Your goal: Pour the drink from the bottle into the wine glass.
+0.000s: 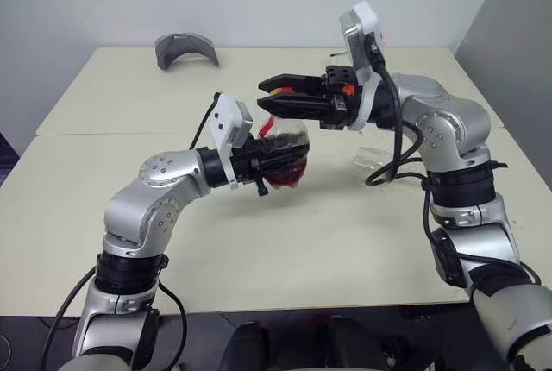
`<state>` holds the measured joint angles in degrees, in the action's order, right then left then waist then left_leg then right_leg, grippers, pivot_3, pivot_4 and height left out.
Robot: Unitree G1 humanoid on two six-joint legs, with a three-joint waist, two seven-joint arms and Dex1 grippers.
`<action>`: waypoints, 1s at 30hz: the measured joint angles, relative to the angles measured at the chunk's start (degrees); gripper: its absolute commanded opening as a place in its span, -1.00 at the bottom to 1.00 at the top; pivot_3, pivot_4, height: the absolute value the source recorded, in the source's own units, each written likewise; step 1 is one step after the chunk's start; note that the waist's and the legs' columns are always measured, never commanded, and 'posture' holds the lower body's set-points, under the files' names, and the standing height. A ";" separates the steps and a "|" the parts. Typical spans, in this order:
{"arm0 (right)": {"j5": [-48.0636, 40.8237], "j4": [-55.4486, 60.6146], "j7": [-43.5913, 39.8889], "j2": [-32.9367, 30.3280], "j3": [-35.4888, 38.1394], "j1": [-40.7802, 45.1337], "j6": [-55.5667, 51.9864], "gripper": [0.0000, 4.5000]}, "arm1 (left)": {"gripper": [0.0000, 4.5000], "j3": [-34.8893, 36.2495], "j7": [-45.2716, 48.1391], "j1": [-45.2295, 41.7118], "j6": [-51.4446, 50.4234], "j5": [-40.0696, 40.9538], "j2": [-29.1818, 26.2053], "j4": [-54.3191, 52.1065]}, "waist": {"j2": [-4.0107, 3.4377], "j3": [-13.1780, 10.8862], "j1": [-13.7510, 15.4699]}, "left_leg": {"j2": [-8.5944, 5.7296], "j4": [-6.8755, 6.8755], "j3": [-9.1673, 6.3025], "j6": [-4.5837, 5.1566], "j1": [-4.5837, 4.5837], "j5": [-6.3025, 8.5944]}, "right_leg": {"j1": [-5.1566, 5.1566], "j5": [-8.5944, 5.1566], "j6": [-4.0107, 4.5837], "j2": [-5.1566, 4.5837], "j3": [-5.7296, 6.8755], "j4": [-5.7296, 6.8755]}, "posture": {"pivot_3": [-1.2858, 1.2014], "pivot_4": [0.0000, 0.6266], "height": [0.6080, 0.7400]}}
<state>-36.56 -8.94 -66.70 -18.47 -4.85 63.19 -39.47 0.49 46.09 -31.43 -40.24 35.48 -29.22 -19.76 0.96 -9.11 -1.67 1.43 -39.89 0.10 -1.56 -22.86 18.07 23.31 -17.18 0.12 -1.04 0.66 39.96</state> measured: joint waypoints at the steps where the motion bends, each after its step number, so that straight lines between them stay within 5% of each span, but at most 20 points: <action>1: 0.24 -1.43 -1.14 0.22 -0.10 0.75 0.77 -0.43 | -0.60 0.37 -0.57 0.02 -0.88 0.49 -0.14 -0.72 | 0.00 0.00 0.01 | -0.01 0.01 0.00 0.00 0.00 0.00 | 0.00 0.00 0.00 0.00 0.00 0.00 | 0.03 -0.52 1.00; 10: 2.84 -6.12 -2.29 1.32 -0.91 2.43 2.95 0.95 | -0.60 1.06 -2.32 1.03 -4.00 2.84 -0.81 -3.53 | 0.00 -0.02 0.04 | -0.01 -0.01 0.00 -0.08 -0.01 -0.05 | 0.00 0.00 0.00 -0.02 0.00 -0.01 | 0.03 -0.52 1.00; 30: 1.57 13.79 21.06 1.18 4.44 -6.84 -4.78 1.00 | -0.60 -0.23 -4.66 -2.16 5.92 -5.10 2.68 9.99 | 0.00 -0.02 0.14 | -0.02 0.00 0.02 -0.10 -0.02 -0.05 | 0.01 0.00 0.00 -0.02 0.00 0.00 | 0.03 -0.52 1.00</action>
<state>-34.99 4.85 -45.64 -17.30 -0.41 56.35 -44.25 0.26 41.43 -33.59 -34.33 30.38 -26.53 -9.78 0.96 -9.13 -1.54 1.41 -39.89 0.13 -1.66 -22.89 18.02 23.32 -17.18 0.12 -1.06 0.66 39.96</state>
